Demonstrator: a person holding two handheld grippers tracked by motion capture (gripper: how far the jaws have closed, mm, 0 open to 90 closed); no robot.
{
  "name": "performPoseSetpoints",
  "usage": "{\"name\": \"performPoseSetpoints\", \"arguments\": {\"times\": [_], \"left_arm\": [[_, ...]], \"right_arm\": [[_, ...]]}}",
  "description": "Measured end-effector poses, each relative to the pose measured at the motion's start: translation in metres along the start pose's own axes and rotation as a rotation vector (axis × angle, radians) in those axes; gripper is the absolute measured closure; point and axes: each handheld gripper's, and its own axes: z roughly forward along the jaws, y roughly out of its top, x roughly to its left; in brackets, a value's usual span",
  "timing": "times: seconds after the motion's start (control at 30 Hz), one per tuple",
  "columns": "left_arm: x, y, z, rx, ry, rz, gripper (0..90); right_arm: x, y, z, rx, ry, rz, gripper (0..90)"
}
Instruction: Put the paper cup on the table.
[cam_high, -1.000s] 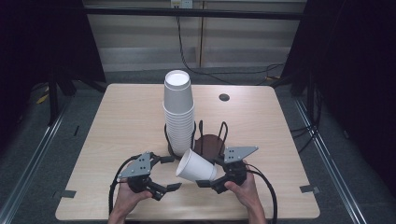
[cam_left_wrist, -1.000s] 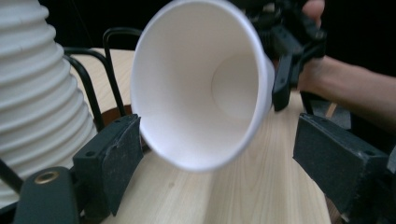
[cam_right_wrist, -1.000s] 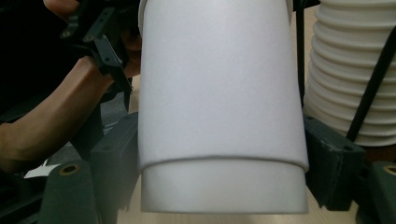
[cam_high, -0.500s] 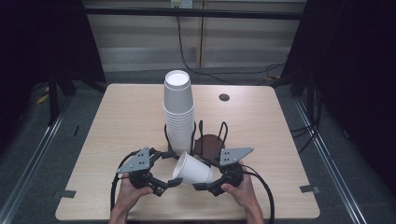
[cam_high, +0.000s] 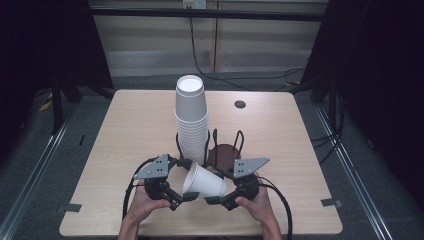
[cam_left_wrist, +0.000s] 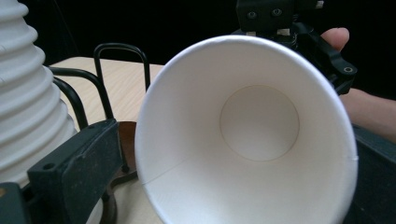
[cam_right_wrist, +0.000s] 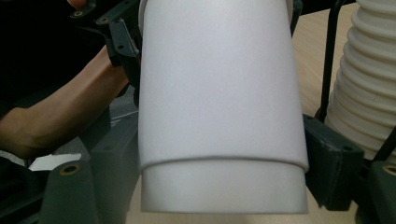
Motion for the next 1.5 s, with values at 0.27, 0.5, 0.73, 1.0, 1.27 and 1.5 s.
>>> {"name": "performPoseSetpoints", "arguments": {"times": [0.27, 0.5, 0.73, 1.0, 1.27, 1.5], "left_arm": [[0.004, -0.003, 0.005, 0.019, -0.053, -0.026, 0.9], [0.004, -0.004, 0.007, 0.011, -0.081, -0.044, 4.5], [0.005, -0.003, 0.005, 0.001, -0.098, -0.060, 6.5], [0.001, 0.000, 0.001, -0.005, -0.090, -0.055, 9.6], [0.000, 0.002, -0.003, -0.013, -0.062, -0.060, 9.7], [0.002, 0.002, -0.005, 0.020, -0.025, -0.068, 9.7]], "right_arm": [[0.000, 0.000, 0.003, 0.008, 0.000, -0.006, 23.5], [0.000, 0.001, 0.003, 0.011, 0.005, -0.011, 23.5], [0.000, 0.001, 0.003, 0.009, 0.014, -0.019, 23.1], [-0.001, -0.001, 0.004, 0.009, 0.027, -0.021, 22.1], [-0.003, -0.004, 0.001, -0.020, 0.002, -0.003, 15.6], [-0.003, -0.007, -0.006, -0.071, -0.036, 0.012, 13.6]]}}
